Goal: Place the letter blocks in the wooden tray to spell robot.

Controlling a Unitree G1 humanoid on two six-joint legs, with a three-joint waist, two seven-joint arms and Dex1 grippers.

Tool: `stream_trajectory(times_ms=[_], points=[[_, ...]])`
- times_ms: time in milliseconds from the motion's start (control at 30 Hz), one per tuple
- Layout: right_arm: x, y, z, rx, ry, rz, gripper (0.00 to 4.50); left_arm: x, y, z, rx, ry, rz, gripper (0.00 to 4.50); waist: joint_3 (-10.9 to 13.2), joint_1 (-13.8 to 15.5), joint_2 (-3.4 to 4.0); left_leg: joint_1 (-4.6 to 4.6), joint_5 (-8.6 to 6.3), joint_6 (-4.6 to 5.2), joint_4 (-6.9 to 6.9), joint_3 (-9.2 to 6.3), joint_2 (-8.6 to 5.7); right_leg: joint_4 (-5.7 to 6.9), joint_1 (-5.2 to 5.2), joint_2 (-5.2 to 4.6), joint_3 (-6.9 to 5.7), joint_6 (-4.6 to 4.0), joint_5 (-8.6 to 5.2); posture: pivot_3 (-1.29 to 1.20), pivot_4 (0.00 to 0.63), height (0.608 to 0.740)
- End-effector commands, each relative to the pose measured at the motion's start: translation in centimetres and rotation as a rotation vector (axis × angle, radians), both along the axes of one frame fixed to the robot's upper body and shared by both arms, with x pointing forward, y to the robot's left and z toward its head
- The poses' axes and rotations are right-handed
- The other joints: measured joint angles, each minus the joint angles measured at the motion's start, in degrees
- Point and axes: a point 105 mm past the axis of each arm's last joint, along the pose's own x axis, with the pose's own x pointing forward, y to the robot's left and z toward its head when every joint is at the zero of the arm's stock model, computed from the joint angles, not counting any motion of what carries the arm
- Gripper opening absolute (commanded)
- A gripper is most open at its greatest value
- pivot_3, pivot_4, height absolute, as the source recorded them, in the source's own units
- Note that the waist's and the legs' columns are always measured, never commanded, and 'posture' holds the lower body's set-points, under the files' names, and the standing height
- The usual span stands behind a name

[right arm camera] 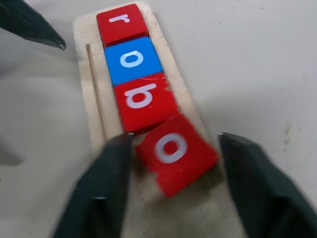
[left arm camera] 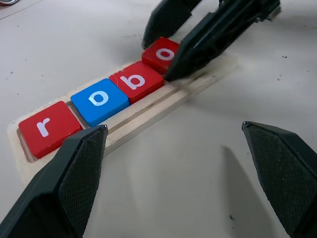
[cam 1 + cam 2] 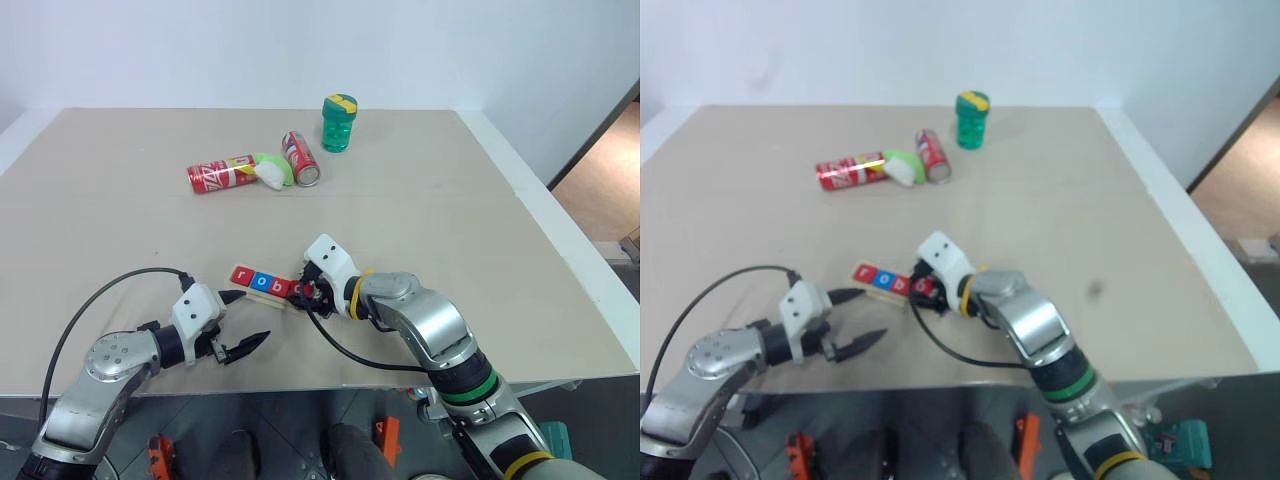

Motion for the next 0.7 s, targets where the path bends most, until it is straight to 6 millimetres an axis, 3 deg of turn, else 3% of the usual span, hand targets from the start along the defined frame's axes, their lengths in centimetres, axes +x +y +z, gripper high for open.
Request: stream_trajectory(times_ms=[33,267,467,600,700], points=[[-0.4,0.7,2.0,0.049,-0.061,0.021,4.46,0.1,-0.3,0.9,0.002,-0.047,-0.021,4.5,0.0,0.0,0.0,0.0,0.0,0.0,0.0,0.0,0.0,0.0,0.0,0.0,0.0,0.0,0.0,0.0,0.15,0.74],[-0.5,0.3,5.5,0.141,-0.136,0.025,4.46,0.0,-0.5,1.1,0.018,-0.068,-0.059,4.5,0.0,0.0,0.0,-0.04,0.0,0.0,-0.01,-0.02,-0.02,0.0,-0.02,-0.02,-0.01,0.01,-0.02,0.0,0.15,0.74],[-0.3,-1.5,8.3,0.18,-0.207,0.025,4.46,0.3,-0.8,1.4,0.021,-0.085,-0.084,4.5,0.0,0.0,0.0,-0.04,0.0,0.0,0.01,0.0,-0.04,-0.01,-0.02,-0.04,0.0,0.03,0.0,0.0,0.15,0.74],[-2.4,-2.5,7.6,0.148,-0.125,0.104,4.46,0.1,-0.7,1.4,0.014,-0.073,-0.097,4.5,0.0,0.01,0.0,-0.05,0.0,0.0,-0.09,-0.03,-0.04,-0.01,-0.04,-0.03,0.0,0.02,-0.08,0.0,0.15,0.74],[-2.7,-3.0,6.5,0.117,-0.097,0.099,4.46,-0.1,-0.6,1.4,0.0,-0.057,-0.112,4.5,0.0,0.0,0.0,-0.05,-0.01,0.0,-0.16,-0.07,-0.05,-0.01,-0.04,-0.03,-0.02,-0.01,-0.14,0.0,0.15,0.74]])
